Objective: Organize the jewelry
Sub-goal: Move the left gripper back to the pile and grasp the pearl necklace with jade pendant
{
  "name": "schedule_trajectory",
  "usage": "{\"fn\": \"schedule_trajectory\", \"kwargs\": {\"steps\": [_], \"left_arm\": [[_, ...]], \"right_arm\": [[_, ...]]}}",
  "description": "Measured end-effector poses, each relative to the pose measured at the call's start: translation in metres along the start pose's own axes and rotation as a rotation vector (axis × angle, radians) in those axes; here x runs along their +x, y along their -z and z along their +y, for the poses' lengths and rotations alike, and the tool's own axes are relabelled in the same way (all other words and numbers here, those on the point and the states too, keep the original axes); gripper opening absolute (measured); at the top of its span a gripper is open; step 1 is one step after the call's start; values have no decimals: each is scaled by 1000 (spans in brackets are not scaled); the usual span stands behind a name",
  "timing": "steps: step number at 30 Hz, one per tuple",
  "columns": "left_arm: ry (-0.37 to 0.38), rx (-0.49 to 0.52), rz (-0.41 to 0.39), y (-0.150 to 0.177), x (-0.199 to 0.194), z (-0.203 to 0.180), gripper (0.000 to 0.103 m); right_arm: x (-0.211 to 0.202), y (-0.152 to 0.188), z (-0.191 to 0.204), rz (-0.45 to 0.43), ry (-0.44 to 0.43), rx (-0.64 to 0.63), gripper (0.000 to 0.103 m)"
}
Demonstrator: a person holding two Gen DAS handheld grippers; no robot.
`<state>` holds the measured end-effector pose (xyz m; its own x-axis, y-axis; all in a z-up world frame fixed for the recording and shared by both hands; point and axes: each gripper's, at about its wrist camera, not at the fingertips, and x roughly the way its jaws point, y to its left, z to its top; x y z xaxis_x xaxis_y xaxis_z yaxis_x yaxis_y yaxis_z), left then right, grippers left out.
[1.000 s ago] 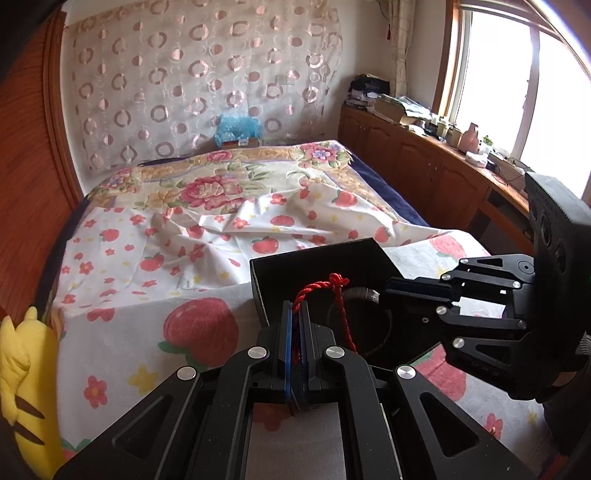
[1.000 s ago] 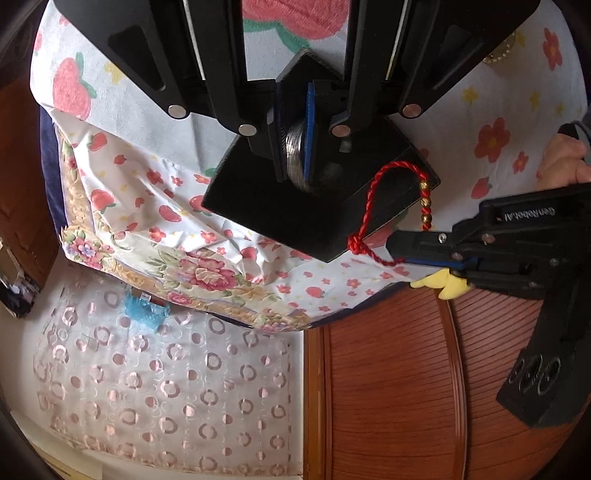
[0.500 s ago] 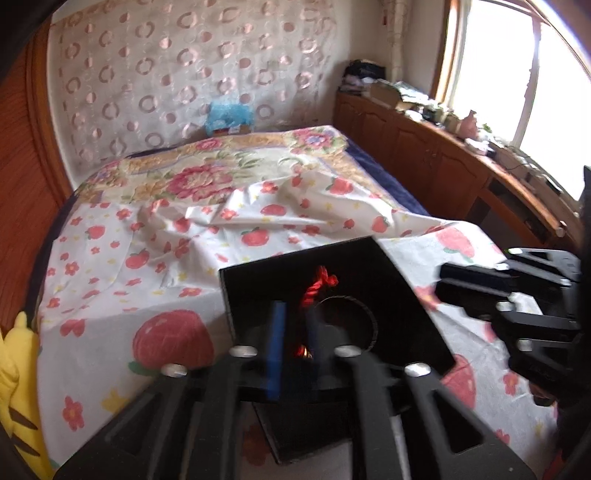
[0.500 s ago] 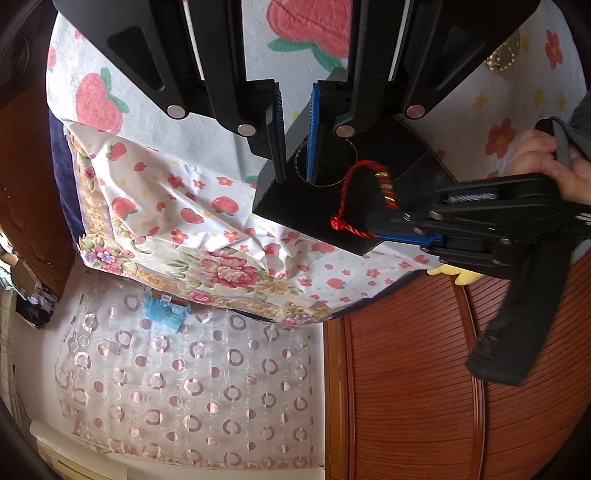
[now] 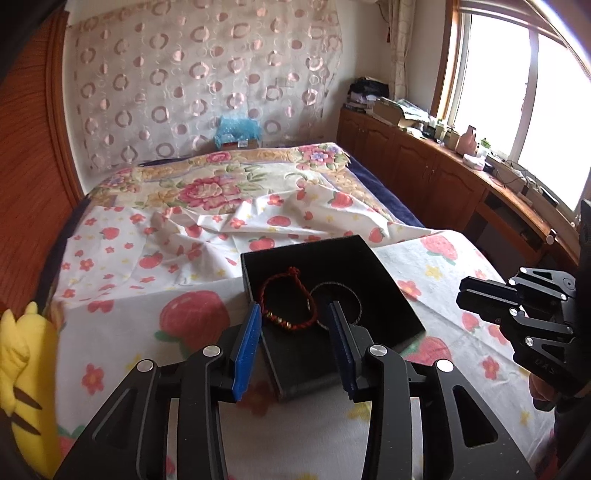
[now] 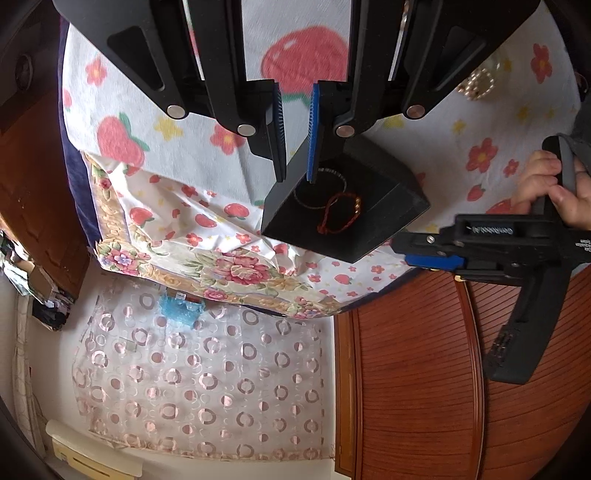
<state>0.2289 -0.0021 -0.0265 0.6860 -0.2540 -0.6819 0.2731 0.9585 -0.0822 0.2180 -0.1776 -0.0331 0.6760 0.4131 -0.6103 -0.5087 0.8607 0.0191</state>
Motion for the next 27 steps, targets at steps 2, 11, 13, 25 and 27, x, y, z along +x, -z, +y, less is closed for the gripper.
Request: {"fn": "schedule_trajectory", "kwargs": {"steps": [2,11,13,25,27], "left_arm": [[-1,-3,-10,8,-12,-2,36],[-4,-6,-21,57,-52,-15,36],[4,-14,-13,71,-57,-17,36],[14,-57,51,137,-74,-19,36],[15,-59,60,141,-73,-20,36]], "right_arm": [[-9,8,4,-2,-2,12,13],[-40,48,26,13,-3,48,23],[-46,59,32,18,0,59,25],[-72,111,57,39,26,108,32],[-74,117,58,45,27,111,35]]}}
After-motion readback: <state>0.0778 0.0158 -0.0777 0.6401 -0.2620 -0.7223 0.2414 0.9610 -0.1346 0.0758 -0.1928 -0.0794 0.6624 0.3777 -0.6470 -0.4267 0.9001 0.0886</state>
